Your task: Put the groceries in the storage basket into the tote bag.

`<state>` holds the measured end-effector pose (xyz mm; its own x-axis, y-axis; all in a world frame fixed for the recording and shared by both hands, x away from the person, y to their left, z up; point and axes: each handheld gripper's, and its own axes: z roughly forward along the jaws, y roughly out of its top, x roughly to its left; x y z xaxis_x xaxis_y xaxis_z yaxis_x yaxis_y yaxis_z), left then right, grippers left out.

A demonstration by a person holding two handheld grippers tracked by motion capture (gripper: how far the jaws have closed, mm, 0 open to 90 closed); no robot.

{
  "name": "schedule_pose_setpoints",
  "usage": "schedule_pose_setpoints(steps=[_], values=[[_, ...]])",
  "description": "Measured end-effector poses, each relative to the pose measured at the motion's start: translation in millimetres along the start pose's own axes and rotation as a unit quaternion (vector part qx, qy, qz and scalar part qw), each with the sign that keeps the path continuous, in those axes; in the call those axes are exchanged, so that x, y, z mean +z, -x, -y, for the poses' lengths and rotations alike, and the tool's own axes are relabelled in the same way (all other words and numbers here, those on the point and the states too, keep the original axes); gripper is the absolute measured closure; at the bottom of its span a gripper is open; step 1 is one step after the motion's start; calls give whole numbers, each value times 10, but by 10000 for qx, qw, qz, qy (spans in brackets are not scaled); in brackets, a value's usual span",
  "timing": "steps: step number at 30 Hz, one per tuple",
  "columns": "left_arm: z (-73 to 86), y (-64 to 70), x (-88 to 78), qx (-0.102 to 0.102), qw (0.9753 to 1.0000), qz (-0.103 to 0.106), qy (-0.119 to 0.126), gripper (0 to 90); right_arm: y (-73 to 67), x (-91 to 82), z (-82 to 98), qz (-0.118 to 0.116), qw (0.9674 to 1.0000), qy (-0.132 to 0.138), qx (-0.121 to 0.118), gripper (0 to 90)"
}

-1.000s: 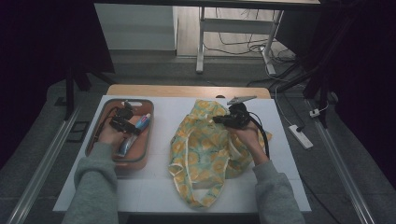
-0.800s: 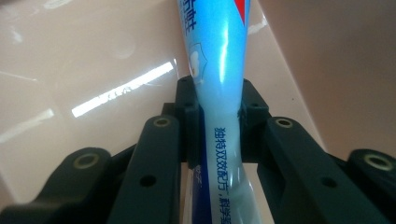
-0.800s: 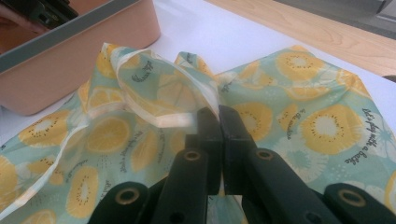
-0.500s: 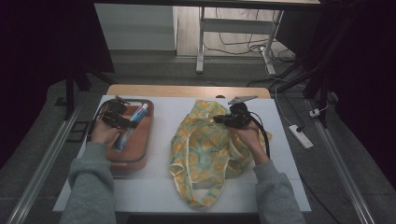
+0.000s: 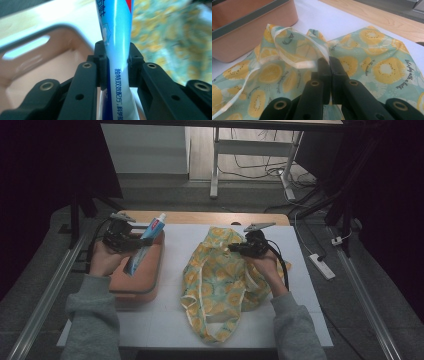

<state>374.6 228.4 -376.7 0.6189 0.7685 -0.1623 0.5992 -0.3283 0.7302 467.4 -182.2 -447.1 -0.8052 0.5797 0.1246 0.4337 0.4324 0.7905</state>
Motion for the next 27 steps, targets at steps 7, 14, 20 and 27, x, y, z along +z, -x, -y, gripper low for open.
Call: schedule_pose_setpoints(steps=[7, 14, 20, 27], values=[[-111, 305, -20, 389, 9975, 516, 295, 749, 4, -17, -5, -1, 10000, 42, 15, 885], [-205, 609, 104, 741, 9936, 820, 239, 748, -9, -15, -9, -11, 10000, 50, 3, 885], [-276, 887, 425, 1093, 9882, 1056, -170, 748, -27, -13, -18, -12, 10000, 52, -9, 885], [-301, 1092, 827, 1251, 9824, 1231, -637, 748, -27, -48, -28, -23, 9999, 124, 4, 885]])
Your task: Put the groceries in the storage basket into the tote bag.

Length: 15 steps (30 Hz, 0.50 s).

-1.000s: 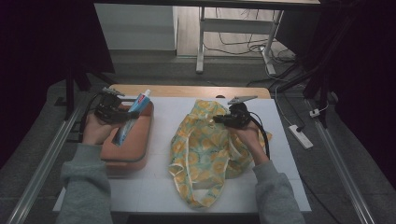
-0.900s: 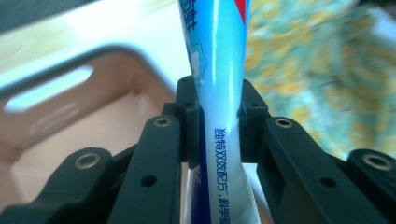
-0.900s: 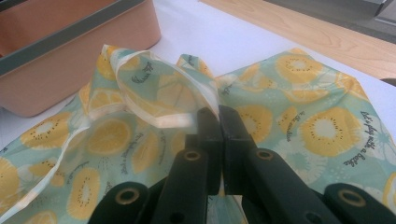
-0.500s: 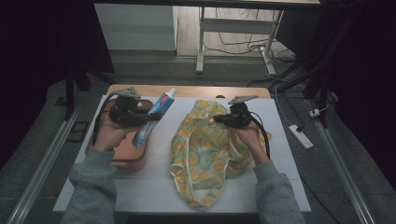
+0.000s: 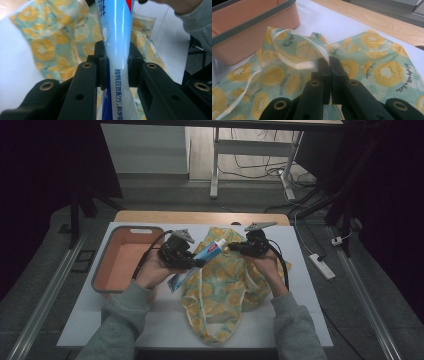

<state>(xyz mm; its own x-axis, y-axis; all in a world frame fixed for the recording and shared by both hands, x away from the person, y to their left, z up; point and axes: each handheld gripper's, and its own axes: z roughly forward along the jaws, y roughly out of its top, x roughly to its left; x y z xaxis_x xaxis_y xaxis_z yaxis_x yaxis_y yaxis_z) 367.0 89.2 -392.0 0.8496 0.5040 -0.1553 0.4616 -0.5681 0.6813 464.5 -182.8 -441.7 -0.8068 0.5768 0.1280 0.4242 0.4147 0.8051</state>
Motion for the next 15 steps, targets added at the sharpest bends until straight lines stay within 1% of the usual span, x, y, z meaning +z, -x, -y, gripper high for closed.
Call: schedule_pose_setpoints(steps=[5, 7, 8, 11, 15], values=[[-28, 48, 217, 96, 9994, 63, -318, 748, 1, -32, -9, -18, 10000, 49, 15, 885], [-30, 64, 289, 103, 9990, 53, -432, 748, 0, -41, -13, -25, 10000, 75, 14, 885], [-27, 65, 341, 117, 9985, 36, -537, 748, -1, -44, -14, -29, 10000, 86, 21, 885], [-7, 33, 468, 59, 9972, 1, -739, 748, -5, -56, -19, -27, 9999, 107, 21, 885], [15, -7, 604, -7, 9952, 8, -974, 747, -11, -65, -25, -36, 9999, 136, 36, 885]])
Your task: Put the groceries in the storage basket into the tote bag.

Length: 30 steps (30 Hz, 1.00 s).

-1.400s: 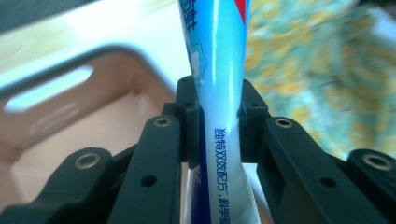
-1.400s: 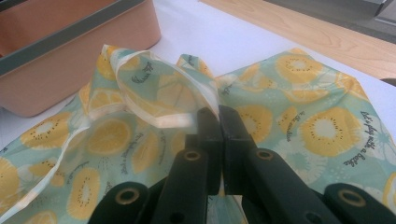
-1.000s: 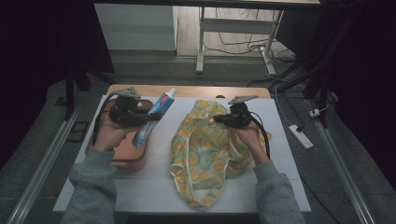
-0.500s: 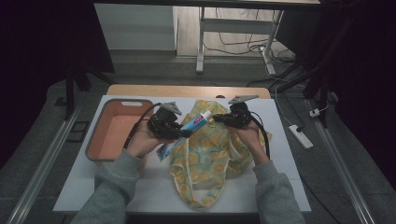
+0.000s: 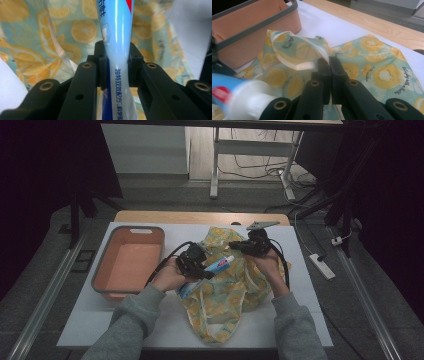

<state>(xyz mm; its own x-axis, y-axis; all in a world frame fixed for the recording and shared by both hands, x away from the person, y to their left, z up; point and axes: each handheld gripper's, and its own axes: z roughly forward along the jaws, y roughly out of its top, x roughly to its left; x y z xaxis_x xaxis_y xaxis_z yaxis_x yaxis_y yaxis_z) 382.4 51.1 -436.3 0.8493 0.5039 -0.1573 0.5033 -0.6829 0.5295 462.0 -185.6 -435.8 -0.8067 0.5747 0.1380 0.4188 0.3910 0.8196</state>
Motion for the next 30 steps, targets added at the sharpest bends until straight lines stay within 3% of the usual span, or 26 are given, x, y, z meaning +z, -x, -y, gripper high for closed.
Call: schedule_pose_setpoints(steps=[12, 17, 30], values=[[-184, 30, 207, -58, 9994, 91, -331, 746, -11, -100, -38, -60, 9997, 219, 71, 885], [-213, 13, 375, -79, 9980, 95, -614, 746, -28, -108, -43, -83, 9996, 271, 86, 885], [-218, -19, 489, -203, 9965, 125, -803, 744, -97, -185, -101, -111, 9982, 580, 79, 885]])
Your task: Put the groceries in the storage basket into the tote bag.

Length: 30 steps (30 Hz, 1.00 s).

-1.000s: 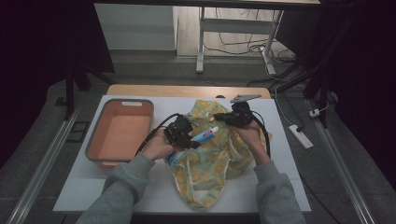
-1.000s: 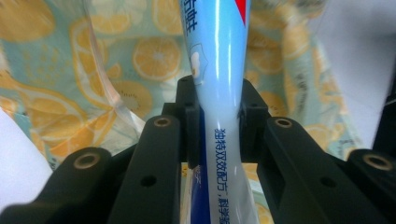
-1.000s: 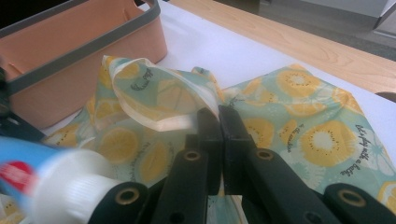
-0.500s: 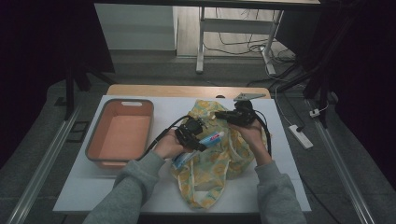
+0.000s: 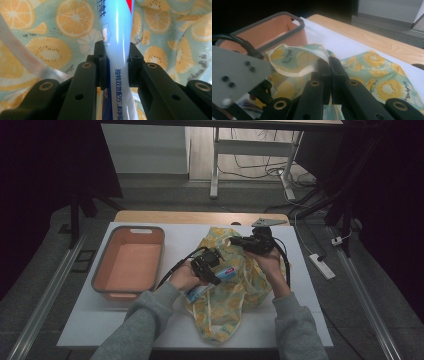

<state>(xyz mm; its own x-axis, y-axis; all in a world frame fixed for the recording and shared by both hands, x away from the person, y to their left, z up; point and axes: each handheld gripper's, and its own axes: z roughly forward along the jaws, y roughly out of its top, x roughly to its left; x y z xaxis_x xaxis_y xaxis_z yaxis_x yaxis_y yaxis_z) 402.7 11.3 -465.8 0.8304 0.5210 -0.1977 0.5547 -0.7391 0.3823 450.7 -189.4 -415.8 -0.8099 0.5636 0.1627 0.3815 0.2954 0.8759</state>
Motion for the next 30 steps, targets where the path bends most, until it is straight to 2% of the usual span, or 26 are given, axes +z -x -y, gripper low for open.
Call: schedule_pose_setpoints(steps=[4, 7, 9, 10, 12, 15, 17, 18, 19, 24, 25, 27, 29, 30], values=[[-65, -12, 16, -58, 9999, 63, 65, 743, -25, -13, -16, -23, 10000, 72, -2, 885], [-138, -34, 21, -234, 9994, 135, 212, 743, -35, -7, -16, -22, 10000, 67, -5, 885], [-181, -53, 42, -372, 9987, 234, 270, 741, -30, -7, -13, -19, 10000, 74, 7, 885], [-198, -50, 58, -534, 9979, 212, 300, 741, -26, -9, -11, -16, 10000, 76, 22, 885], [-232, -65, 93, -619, 9971, 219, 394, 740, -18, -13, -8, -14, 10000, 79, 55, 885], [-269, -81, 153, -644, 9961, 207, 572, 738, -6, -16, -4, -18, 9999, 87, 96, 885], [-287, -73, 204, -790, 9945, 237, 646, 738, 2, -16, -2, -13, 9999, 86, 101, 885], [-299, -83, 234, -739, 9949, 223, 655, 737, 5, -15, 0, -9, 9999, 84, 105, 885], [-312, -103, 267, -589, 9959, 242, 649, 734, 9, -12, 2, -11, 9999, 86, 117, 886], [-327, -85, 415, -539, 9973, 186, 455, 721, 21, -9, 10, -3, 9999, 56, 130, 885], [-322, -77, 431, -574, 9971, 179, 458, 699, 24, -9, 11, -4, 9999, 56, 132, 885], [-303, -68, 396, -602, 9955, 304, 661, 597, 30, -8, 16, 2, 9999, 45, 135, 885], [-278, -40, 313, -577, 9945, 280, 827, 482, 41, -10, 22, -20, 9998, 40, 171, 885], [-252, -8, 253, -581, 9936, 274, 934, 458, 44, -11, 24, -26, 9998, 38, 172, 885]])
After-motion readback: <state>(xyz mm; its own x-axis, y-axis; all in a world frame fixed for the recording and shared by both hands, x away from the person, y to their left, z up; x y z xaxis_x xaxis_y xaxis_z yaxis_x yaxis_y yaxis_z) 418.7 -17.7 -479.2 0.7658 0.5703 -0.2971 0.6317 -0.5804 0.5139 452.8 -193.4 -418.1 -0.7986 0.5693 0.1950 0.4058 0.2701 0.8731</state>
